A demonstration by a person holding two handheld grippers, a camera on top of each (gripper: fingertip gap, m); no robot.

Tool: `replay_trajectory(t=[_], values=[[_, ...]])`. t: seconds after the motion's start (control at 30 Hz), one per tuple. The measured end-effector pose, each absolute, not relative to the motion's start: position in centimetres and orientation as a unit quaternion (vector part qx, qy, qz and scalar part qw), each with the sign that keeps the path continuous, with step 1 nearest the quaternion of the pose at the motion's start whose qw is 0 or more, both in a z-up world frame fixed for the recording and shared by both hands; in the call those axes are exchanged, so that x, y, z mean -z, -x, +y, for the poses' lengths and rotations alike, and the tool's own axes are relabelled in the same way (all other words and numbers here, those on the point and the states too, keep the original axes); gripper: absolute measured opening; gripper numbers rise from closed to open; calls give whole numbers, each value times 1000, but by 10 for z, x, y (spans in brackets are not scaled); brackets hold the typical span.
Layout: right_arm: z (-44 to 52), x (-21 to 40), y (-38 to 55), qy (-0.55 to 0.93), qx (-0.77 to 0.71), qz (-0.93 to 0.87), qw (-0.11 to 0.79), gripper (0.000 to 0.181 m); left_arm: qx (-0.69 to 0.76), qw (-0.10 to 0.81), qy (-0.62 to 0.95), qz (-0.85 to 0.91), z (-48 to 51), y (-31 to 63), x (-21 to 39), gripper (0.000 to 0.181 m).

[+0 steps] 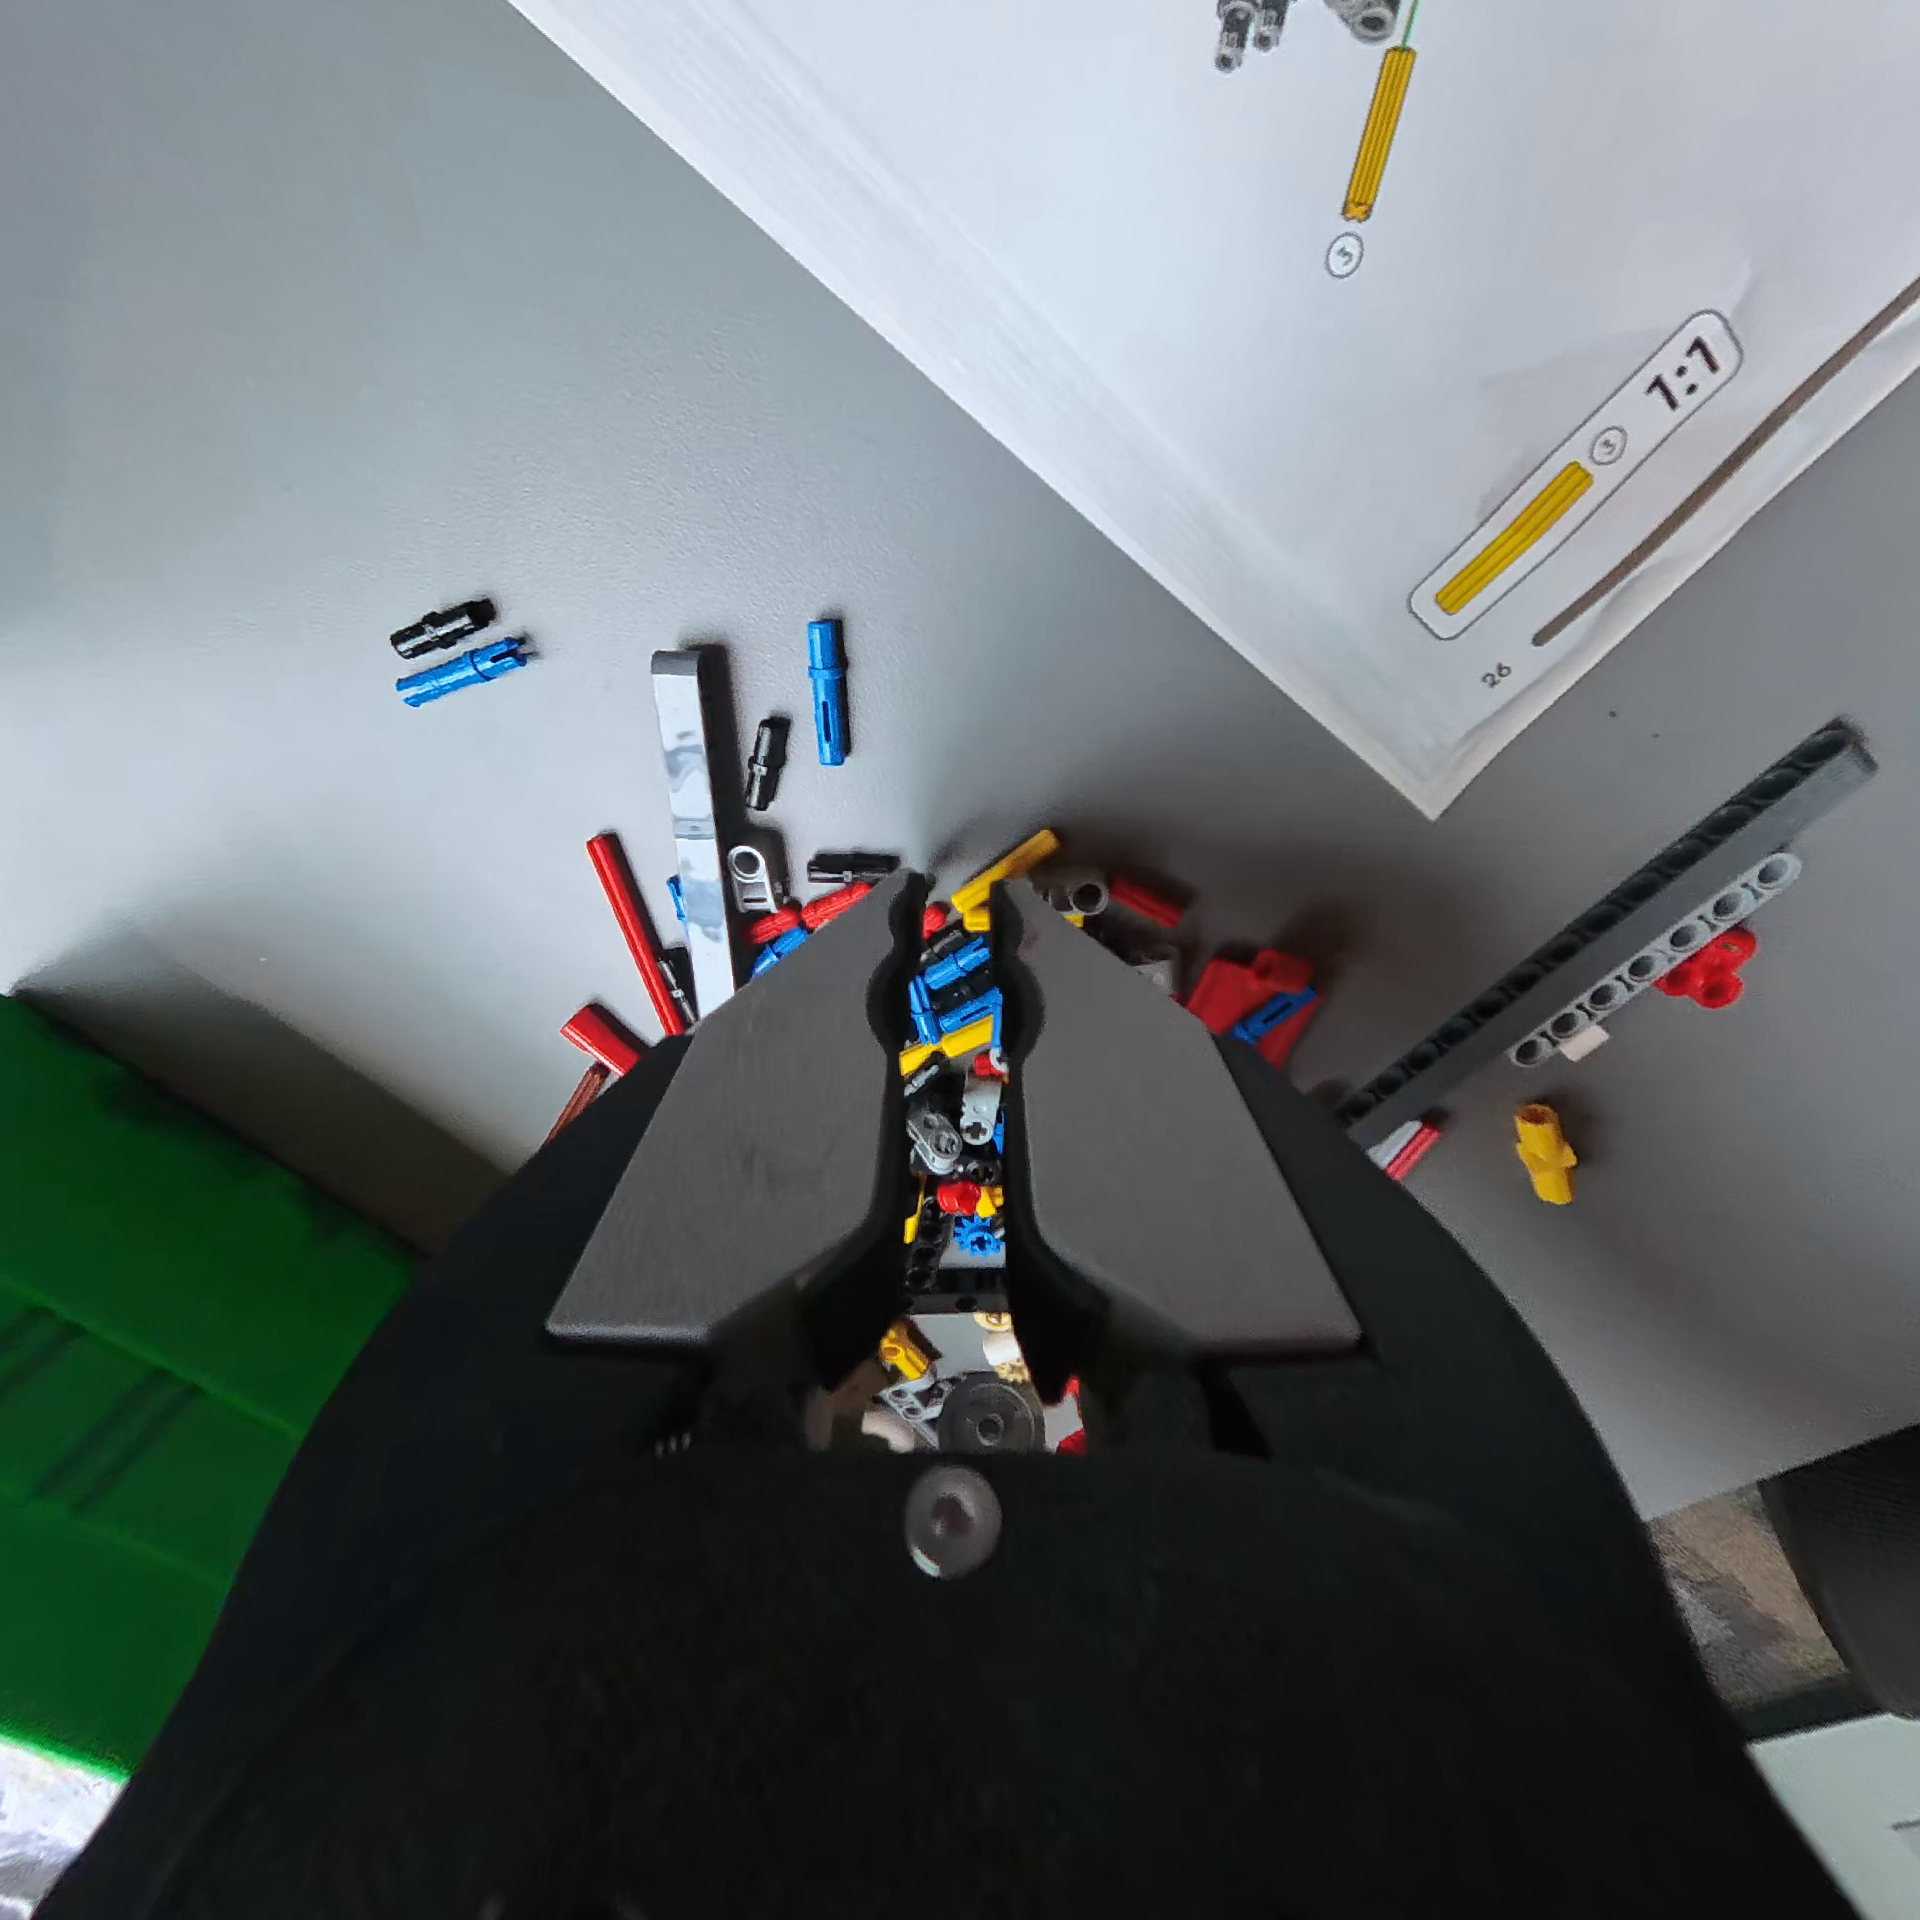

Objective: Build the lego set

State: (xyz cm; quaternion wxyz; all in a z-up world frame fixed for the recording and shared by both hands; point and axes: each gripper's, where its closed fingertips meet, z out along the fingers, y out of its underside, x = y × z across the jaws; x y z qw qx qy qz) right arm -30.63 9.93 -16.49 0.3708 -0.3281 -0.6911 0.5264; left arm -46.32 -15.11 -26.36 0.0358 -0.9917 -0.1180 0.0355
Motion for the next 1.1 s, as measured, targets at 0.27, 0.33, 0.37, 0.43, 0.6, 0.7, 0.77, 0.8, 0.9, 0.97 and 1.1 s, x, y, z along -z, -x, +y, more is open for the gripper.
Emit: replay_trajectory(t=[0.27,0.33,0.37,0.43,0.6,0.7,0.77,0.8,0.9,0.97,1.1], values=[[100,166,307,330,-527,-692,368,2,-40,29,994,-98,-152,461,266,13],[100,167,307,331,-527,-692,366,2,-32,32,995,-86,-149,457,268,8],[100,167,307,332,-528,-692,365,2,-33,33,996,-79,-148,457,268,8],[101,166,307,334,-531,-689,364,1,-38,31,996,-75,-148,458,268,3],[102,166,307,337,-536,-686,359,0,-53,35,995,-72,-145,460,266,1],[101,166,307,337,-536,-686,359,0,-58,70,993,-74,-130,456,254,2],[102,166,307,338,-536,-686,357,0,-58,101,992,-57,-111,444,243,1],[102,166,308,339,-537,-686,356,0,-55,121,990,-46,-98,434,237,2],[104,167,308,343,-540,-685,349,0,-12,191,982,-3,-49,378,226,2],[104,169,308,345,-542,-687,340,0,32,231,972,35,-16,327,225,2],[105,175,309,352,-536,-696,323,1,47,232,970,57,7,257,240,1]])
